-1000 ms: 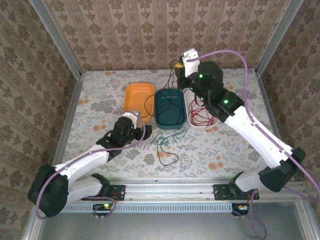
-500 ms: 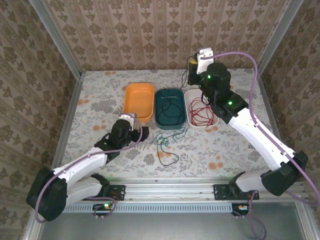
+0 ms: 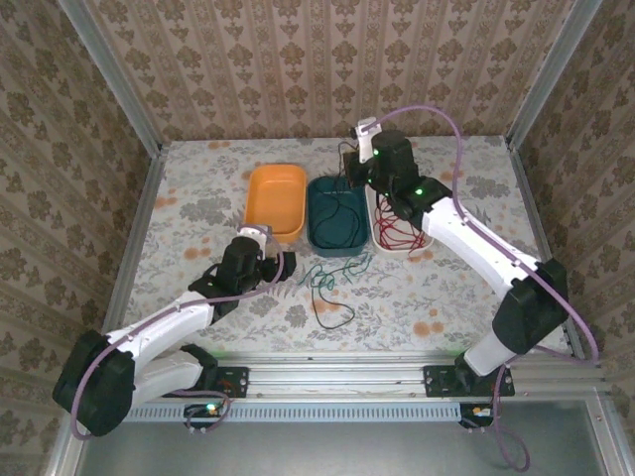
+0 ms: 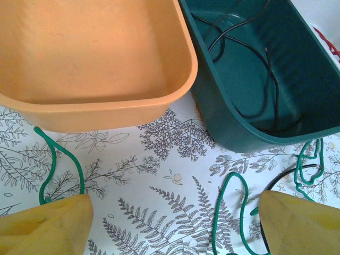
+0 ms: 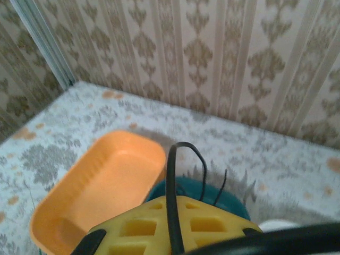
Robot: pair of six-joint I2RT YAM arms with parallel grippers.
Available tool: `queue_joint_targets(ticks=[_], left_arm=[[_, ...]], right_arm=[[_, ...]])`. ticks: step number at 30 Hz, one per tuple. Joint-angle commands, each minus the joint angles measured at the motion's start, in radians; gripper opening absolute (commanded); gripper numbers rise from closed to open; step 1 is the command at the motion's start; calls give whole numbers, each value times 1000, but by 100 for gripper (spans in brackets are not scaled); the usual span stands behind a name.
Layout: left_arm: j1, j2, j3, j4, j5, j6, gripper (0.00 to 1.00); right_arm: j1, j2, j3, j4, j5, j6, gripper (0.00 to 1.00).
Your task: Untangle the cables
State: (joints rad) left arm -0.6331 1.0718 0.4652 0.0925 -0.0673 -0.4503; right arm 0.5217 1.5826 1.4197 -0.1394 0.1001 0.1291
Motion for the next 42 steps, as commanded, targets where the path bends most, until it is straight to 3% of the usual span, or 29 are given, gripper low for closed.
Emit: queue_joint_targets(ticks=[1, 5, 20, 27, 36, 42], left_arm=[[6, -13, 28, -41, 4, 3, 82], [6, -8, 39, -51, 6, 13, 83], [6, 8, 39, -47, 14, 4, 82], [6, -1, 44, -53, 16, 11, 82], [4, -12, 68, -99, 38, 85, 85], [2, 10, 71, -71, 75, 96, 87]], right_arm=[[2, 40, -23, -42, 60, 79, 0], [1, 109, -14, -104, 79, 110, 0], [15, 316, -39, -266, -90, 217, 0], [37, 276, -79, -268, -74, 241, 1], [41, -13, -162, -188, 47, 243, 43], [47, -149, -216, -221, 53, 251, 50]])
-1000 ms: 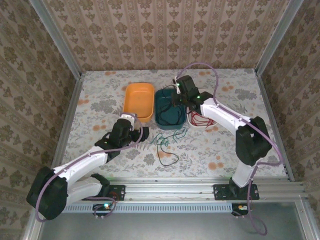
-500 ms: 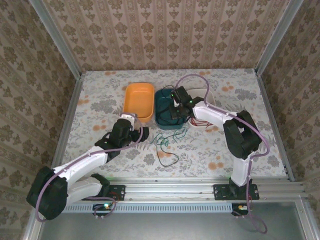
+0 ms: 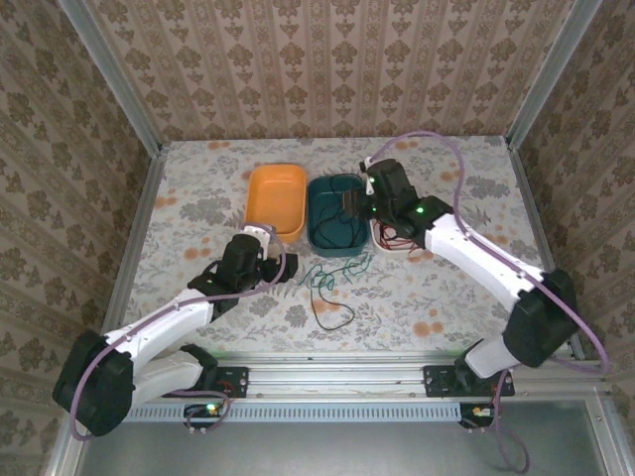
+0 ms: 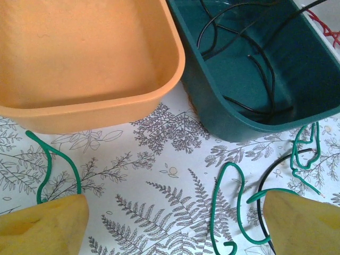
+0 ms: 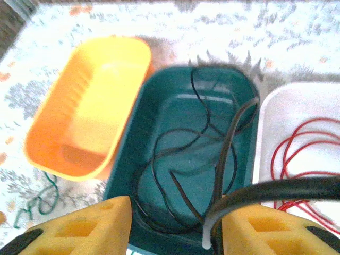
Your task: Untangle the cables
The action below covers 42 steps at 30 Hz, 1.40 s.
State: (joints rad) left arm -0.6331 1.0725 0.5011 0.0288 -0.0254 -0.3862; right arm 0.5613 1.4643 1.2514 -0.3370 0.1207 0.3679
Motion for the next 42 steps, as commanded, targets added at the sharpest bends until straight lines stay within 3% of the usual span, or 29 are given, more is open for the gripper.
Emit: queue_joint_targets(ticks=[1, 8, 9, 13, 16, 18, 20, 28, 34, 37, 42], left_arm=[[0, 18, 33, 2, 44, 31, 87], [-4, 73, 35, 52, 75, 23, 87], [-4, 79, 39, 53, 76, 23, 87], [-5, 89, 48, 56, 89, 24, 87], [-9, 80, 50, 60, 105, 28, 87], [-10, 72, 53, 58, 117, 29, 87], [-11, 63, 57, 44, 116, 31, 87], [-13, 46, 65, 16, 101, 31, 87], [-18, 46, 60, 19, 98, 23, 87], [-20, 44, 59, 19, 96, 22, 87], [-20, 44, 60, 20, 81, 20, 87]], right_arm=[[10, -53, -67, -26, 26, 16, 50], [22, -126, -167, 6, -71, -9, 46], [22, -116, -161, 6, -81, -12, 43], [20, -16, -114, 23, -108, -18, 12], [16, 90, -45, 31, -167, -29, 2], [12, 166, 15, 37, -227, -30, 0], [10, 264, 101, 23, -291, -27, 0], [-34, 637, 446, -243, -359, 83, 0], [-49, 712, 471, -323, -340, 101, 3], [-51, 681, 439, -309, -336, 99, 12], [-51, 581, 370, -258, -306, 90, 39]])
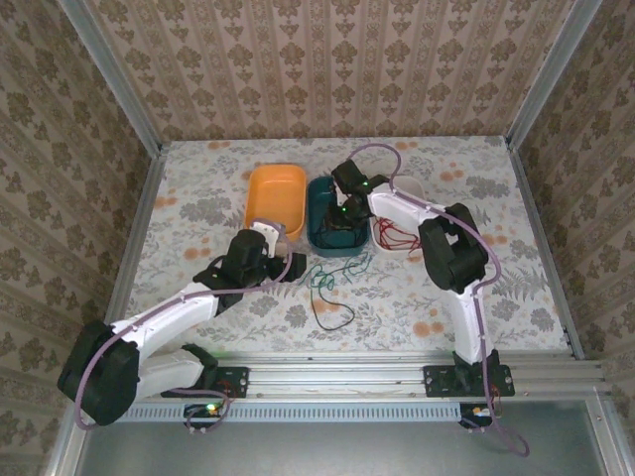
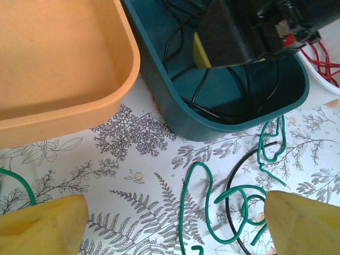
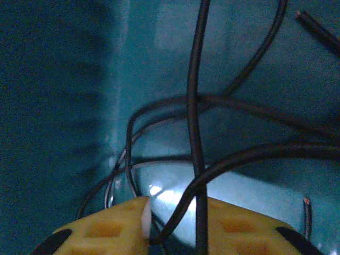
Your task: Untangle the cables
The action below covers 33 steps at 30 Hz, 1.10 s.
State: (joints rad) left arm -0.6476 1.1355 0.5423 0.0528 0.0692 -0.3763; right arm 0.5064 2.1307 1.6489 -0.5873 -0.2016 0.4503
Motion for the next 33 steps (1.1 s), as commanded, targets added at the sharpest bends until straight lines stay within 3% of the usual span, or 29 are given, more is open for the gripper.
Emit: queue_joint_targets(ticks=[1, 15, 17, 18, 29, 33], left_arm=[[-6, -17, 19, -5, -13, 11, 87], [-18, -5, 33, -4, -14, 11, 89], [-18, -5, 34, -6, -14, 12, 89], [-18, -5, 35, -6, -14, 14, 89], [-18, -5, 44, -3, -23, 21, 88], [-17, -2, 50, -1, -22, 23, 86]], right_arm=[[3, -104, -37, 3, 18, 3, 43], [1, -252, -82, 1, 7, -41, 78], [1, -293, -98, 7, 0, -54, 87], [1, -315, -110, 10, -3, -60, 100], [-13, -519, -209, 38, -24, -97, 99], [-25, -531, -215, 40, -87, -94, 96]])
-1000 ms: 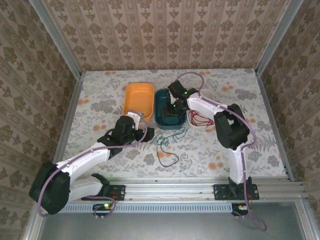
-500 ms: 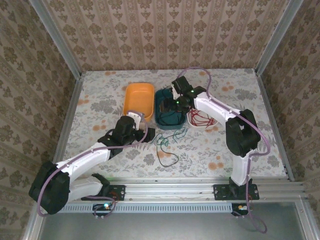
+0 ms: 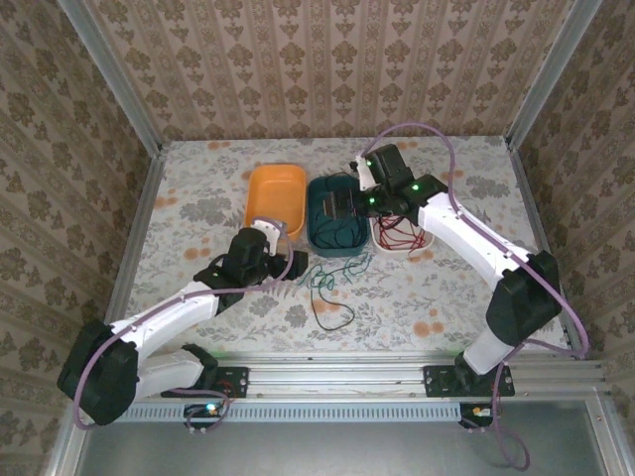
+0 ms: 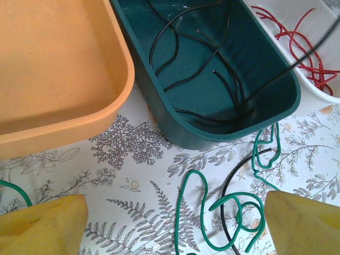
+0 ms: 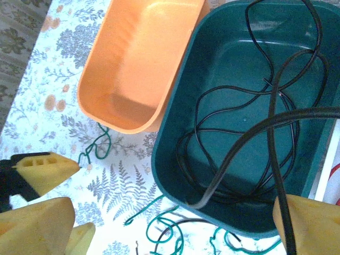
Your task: Untangle the cables
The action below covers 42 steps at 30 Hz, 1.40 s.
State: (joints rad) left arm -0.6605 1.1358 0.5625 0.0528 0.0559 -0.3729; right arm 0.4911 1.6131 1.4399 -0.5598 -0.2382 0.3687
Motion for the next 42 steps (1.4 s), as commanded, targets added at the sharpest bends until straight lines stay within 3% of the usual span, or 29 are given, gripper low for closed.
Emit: queue_joint_targets(ticks=[1, 8, 13, 15, 22, 26, 30, 32, 34, 35, 42], left_arm=[[-4, -2, 34, 2, -1, 23, 86], [2, 8, 87, 83, 156, 78, 87], [47, 174, 191, 259, 447, 45, 86], [54, 255, 223, 343, 510, 23, 86], [55, 481, 303, 595, 525, -99, 82], [45, 557, 350, 647, 518, -131, 76], [36, 626, 399, 655, 526, -143, 62], [33, 651, 417, 652, 522, -146, 40], [33, 666, 432, 628, 488, -156, 4], [35, 668, 434, 619, 461, -165, 0], [44, 634, 451, 411, 197, -203, 0]], right_arm=[[-9, -7, -2, 6, -64, -11, 95], [-21, 29, 12, -12, -165, 24, 94], [-51, 30, 0, 18, -262, 83, 92], [-67, 25, -6, 47, -295, 107, 91], [-96, 15, -14, 113, -377, 187, 88], [-97, 19, -21, 136, -397, 208, 87], [-98, 22, -36, 162, -408, 231, 86], [-98, 21, -39, 169, -410, 239, 86], [-98, 18, -42, 166, -403, 240, 86], [-98, 15, -44, 161, -395, 239, 86], [-118, -27, -88, 86, -236, 235, 93]])
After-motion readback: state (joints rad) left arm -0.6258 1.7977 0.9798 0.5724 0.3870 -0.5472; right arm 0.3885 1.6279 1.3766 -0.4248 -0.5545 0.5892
